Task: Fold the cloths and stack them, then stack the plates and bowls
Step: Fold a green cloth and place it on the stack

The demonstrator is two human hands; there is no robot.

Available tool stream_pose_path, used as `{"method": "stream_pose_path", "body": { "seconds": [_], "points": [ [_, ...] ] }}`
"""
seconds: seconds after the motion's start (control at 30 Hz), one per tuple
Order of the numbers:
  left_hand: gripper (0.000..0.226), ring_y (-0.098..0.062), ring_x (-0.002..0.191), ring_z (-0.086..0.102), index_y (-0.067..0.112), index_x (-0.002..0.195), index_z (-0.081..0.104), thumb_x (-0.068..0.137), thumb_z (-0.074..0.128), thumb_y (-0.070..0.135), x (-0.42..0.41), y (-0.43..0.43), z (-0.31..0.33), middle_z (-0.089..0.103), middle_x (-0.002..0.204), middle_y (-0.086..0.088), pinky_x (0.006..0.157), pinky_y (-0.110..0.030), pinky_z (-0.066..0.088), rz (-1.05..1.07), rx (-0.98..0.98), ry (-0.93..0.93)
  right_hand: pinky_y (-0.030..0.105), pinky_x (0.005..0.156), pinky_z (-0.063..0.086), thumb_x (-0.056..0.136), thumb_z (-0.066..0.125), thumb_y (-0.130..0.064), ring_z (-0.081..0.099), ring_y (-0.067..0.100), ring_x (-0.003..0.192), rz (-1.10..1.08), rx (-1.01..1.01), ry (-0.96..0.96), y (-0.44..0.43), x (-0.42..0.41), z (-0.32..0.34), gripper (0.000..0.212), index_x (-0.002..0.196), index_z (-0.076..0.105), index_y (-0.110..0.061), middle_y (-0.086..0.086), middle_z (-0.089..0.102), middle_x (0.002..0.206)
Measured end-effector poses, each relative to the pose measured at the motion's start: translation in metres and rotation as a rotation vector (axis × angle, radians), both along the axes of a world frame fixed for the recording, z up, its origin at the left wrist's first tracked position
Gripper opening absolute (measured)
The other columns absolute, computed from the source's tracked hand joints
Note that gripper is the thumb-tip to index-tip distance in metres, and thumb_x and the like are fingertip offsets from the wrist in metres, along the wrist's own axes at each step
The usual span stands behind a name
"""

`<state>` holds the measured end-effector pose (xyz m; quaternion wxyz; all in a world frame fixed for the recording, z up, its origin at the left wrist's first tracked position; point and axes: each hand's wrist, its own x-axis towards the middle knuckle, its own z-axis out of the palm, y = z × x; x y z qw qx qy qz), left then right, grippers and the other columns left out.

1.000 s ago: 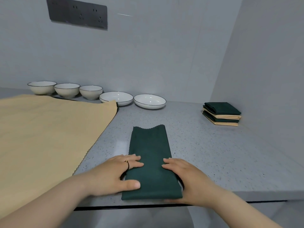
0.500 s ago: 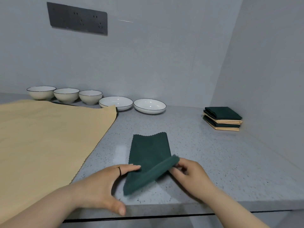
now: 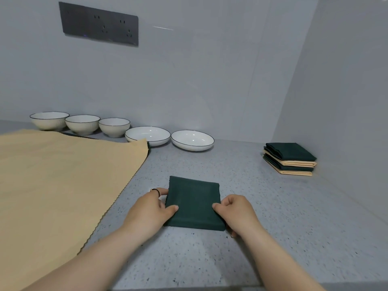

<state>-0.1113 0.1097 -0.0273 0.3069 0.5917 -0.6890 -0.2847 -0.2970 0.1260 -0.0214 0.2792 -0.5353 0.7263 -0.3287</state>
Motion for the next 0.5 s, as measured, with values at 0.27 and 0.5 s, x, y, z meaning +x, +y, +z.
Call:
{"method": "stream_pose_path", "body": {
  "seconds": [0.27, 0.5],
  "points": [
    [0.059, -0.013, 0.142, 0.014, 0.021, 0.148, 0.012, 0.097, 0.036, 0.04, -0.01, -0.017, 0.008, 0.017, 0.154, 0.006, 0.115, -0.025, 0.011, -0.091, -0.212, -0.486, 0.022, 0.036, 0.033, 0.088, 0.054, -0.018, 0.041, 0.017, 0.033, 0.01, 0.11, 0.071, -0.006, 0.0, 0.005, 0.042, 0.055, 0.029, -0.016, 0.003, 0.04, 0.051],
    [0.038, -0.015, 0.129, 0.042, 0.015, 0.135, 0.045, 0.099, 0.037, 0.025, -0.029, -0.058, 0.011, 0.047, 0.14, 0.001, 0.103, -0.021, 0.032, -0.135, -0.103, -0.357, 0.029, 0.05, 0.04, 0.092, 0.046, -0.024, 0.045, 0.02, 0.042, 0.048, 0.21, 0.16, -0.02, -0.002, 0.009, 0.04, 0.055, 0.032, -0.015, 0.003, 0.045, 0.052]
  ]
}}
